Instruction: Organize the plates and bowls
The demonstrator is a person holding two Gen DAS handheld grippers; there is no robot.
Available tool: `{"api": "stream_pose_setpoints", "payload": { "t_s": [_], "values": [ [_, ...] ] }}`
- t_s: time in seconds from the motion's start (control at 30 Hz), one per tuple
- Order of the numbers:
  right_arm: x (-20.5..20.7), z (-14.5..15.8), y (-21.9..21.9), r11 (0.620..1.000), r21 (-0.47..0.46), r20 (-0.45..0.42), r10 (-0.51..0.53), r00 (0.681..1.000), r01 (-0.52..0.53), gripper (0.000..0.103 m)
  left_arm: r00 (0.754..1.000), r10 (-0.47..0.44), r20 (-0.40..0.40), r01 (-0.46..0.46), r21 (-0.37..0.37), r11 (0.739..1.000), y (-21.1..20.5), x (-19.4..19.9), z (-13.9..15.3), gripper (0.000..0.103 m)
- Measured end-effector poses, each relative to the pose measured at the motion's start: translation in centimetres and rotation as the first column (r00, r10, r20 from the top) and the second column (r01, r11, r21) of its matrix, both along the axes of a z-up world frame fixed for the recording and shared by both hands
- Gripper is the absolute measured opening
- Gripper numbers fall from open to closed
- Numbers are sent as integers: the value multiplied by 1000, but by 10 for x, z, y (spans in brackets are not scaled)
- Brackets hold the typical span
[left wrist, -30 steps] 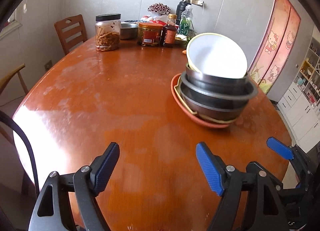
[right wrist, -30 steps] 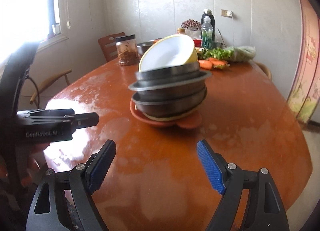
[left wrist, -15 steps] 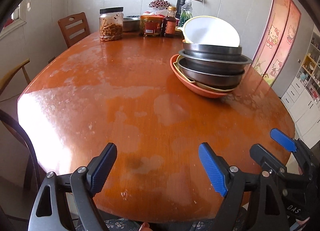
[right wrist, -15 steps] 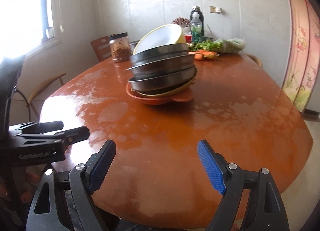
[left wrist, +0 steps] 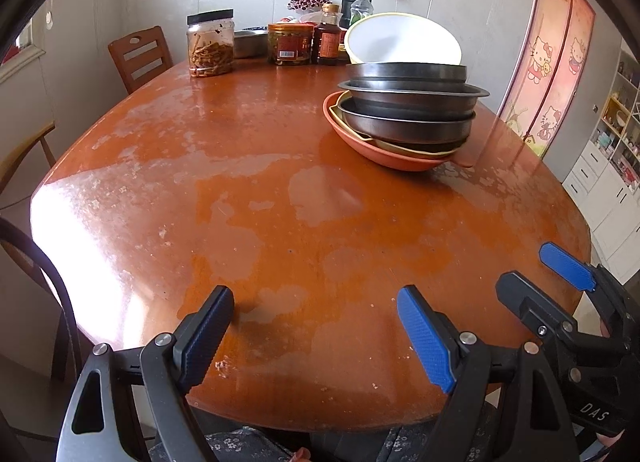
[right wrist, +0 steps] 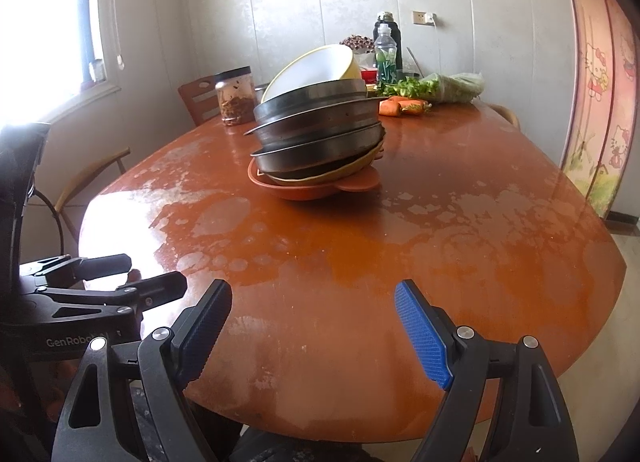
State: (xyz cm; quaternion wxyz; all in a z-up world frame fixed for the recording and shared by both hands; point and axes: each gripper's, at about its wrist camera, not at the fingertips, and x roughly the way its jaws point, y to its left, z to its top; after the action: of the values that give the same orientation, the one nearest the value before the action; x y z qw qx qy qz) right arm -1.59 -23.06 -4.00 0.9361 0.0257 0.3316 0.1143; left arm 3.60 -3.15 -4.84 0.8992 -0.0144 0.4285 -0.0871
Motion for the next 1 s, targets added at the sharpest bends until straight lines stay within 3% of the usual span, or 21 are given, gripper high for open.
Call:
{"api": "stream_pose_setpoints", "payload": {
  "t_s": [1.0],
  "values": [
    [-7,-2,-13,999,18,-6,-35,999,35,85,1000,-17,13,17,16,1000,-12,-7,5,84]
  ]
}}
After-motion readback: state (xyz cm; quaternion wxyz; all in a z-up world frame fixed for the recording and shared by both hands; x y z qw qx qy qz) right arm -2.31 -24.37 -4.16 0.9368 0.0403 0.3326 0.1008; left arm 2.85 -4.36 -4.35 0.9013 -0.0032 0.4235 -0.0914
